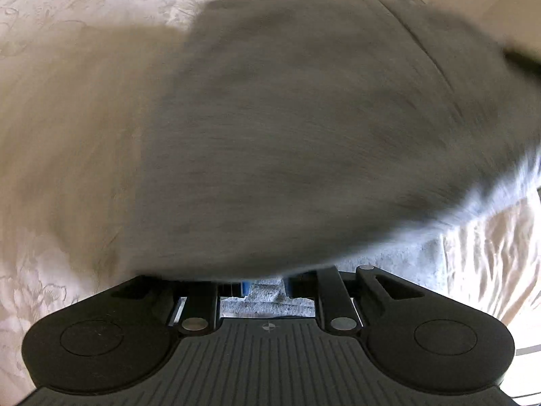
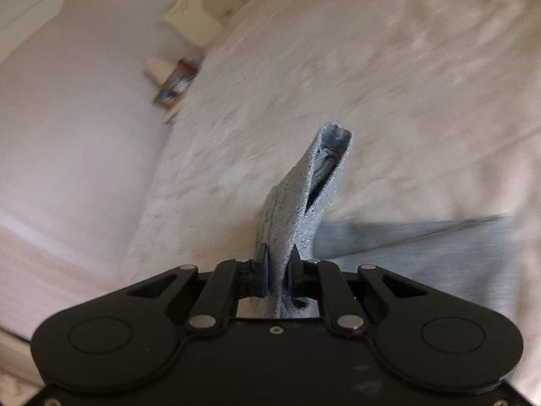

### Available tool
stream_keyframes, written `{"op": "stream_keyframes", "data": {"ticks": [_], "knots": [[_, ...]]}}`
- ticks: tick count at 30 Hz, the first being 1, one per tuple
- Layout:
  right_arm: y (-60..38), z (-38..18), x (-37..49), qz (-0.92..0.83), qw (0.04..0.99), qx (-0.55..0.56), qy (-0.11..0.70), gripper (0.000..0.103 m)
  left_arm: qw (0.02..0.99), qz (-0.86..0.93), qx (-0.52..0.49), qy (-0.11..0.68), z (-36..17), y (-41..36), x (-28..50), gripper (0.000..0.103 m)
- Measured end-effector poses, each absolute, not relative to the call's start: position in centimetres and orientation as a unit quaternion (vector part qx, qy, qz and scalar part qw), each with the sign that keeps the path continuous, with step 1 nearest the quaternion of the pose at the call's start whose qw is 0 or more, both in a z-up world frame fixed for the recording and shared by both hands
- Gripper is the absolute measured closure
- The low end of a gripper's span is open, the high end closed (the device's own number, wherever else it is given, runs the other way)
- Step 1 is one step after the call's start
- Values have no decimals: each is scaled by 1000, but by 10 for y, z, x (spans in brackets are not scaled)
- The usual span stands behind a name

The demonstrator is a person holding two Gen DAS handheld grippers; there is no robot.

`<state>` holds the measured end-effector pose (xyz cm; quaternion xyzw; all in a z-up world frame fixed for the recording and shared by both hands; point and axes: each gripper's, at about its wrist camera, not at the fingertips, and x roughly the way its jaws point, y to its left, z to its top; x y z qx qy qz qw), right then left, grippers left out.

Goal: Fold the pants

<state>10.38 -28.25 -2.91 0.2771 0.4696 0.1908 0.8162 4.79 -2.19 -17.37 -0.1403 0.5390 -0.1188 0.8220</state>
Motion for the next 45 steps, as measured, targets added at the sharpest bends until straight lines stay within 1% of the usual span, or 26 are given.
{"op": "stream_keyframes", "data": {"ticks": [3, 8, 11, 13, 17, 21, 23, 25, 29, 31, 34, 36, 38, 43, 45], "knots": [[-317, -44, 86, 132, 819, 270, 489, 92, 821, -124, -132, 542, -173, -22, 44, 86], [-352, -118, 69, 45, 792, 257, 551, 92, 809, -136, -114, 561, -174, -23, 39, 86], [-351, -140, 67, 34, 790, 232, 566, 92, 795, -145, -92, 581, -173, -20, 34, 86], [-348, -138, 67, 38, 795, 221, 563, 92, 794, -160, -82, 581, -165, -15, 32, 86], [-339, -125, 67, 53, 812, 178, 553, 92, 798, -217, -45, 561, -129, -15, 30, 85], [-332, -136, 69, 46, 810, 159, 563, 92, 818, -239, -37, 521, -105, -24, 42, 83], [-331, -148, 72, 36, 807, 165, 566, 92, 827, -227, -46, 513, -109, -36, 55, 80], [-333, -150, 71, 34, 806, 164, 567, 91, 828, -207, -50, 519, -121, -43, 65, 80], [-334, -153, 70, 32, 807, 165, 566, 91, 795, -182, -12, 578, -164, -60, 73, 80], [-334, -152, 69, 31, 806, 165, 568, 89, 787, -187, 2, 588, -174, -63, 69, 79], [-332, -151, 70, 26, 805, 154, 572, 85, 784, -184, 3, 593, -164, -66, 74, 79], [-329, -144, 71, 22, 810, 141, 569, 80, 793, -187, 12, 580, -154, -67, 76, 79], [-328, -135, 72, 11, 819, 129, 559, 72, 804, -196, 21, 560, -143, -72, 81, 79], [-327, -110, 79, -2, 850, 110, 515, 72, 820, -197, 13, 536, -134, -84, 114, 77], [-327, -109, 86, 5, 851, 111, 514, 72, 825, -189, 10, 533, -136, -90, 130, 77]]}}
